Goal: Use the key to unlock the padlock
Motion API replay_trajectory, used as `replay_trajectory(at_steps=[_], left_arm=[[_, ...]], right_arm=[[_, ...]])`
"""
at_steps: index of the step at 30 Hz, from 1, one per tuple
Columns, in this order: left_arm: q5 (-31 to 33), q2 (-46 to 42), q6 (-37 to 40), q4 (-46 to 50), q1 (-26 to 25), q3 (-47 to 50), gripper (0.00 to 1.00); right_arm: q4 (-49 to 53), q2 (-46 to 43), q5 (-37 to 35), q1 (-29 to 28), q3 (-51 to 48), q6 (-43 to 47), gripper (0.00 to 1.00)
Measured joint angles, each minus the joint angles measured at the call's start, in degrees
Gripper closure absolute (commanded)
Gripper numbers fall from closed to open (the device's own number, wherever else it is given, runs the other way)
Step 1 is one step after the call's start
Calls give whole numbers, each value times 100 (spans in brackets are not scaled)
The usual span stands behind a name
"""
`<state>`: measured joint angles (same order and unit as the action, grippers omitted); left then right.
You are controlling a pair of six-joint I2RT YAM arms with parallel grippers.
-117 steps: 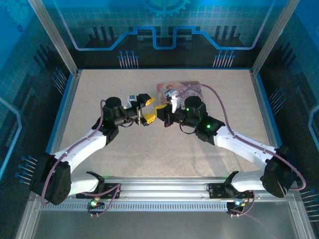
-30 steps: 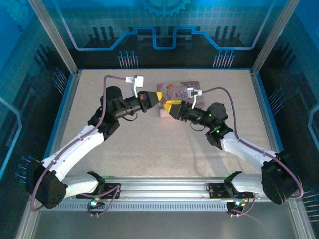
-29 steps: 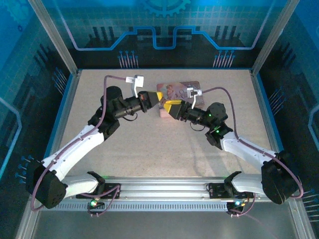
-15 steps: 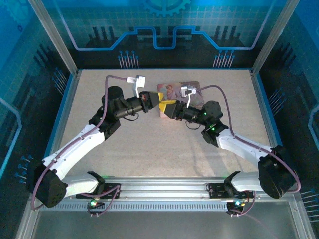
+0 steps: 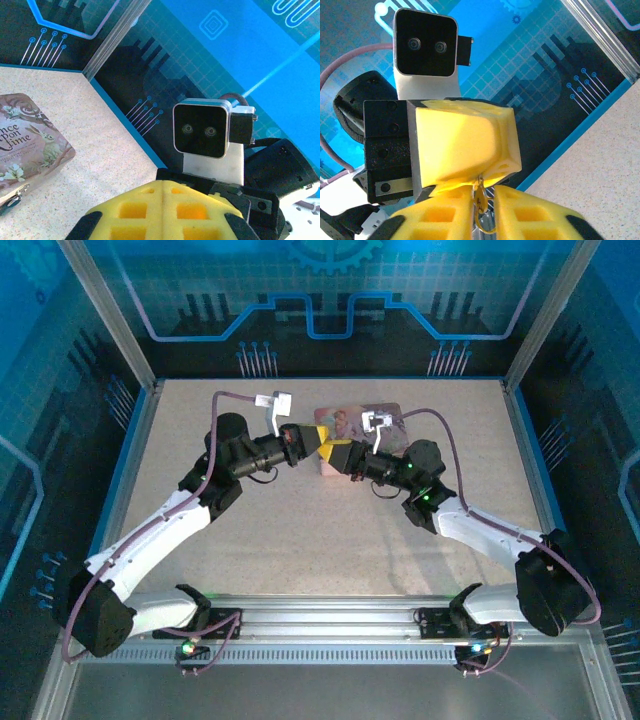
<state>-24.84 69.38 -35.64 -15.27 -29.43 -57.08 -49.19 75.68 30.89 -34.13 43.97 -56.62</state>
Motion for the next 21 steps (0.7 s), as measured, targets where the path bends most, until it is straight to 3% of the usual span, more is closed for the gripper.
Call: replay_trajectory(at_steps=[11,21], left_arm=[[63,0,-24,-4,0,0,100],[107,0,-35,-4,0,0,100]], right_arm=[[24,0,-24,0,2,-20,83],[20,22,-24,-9,2,-42,85]])
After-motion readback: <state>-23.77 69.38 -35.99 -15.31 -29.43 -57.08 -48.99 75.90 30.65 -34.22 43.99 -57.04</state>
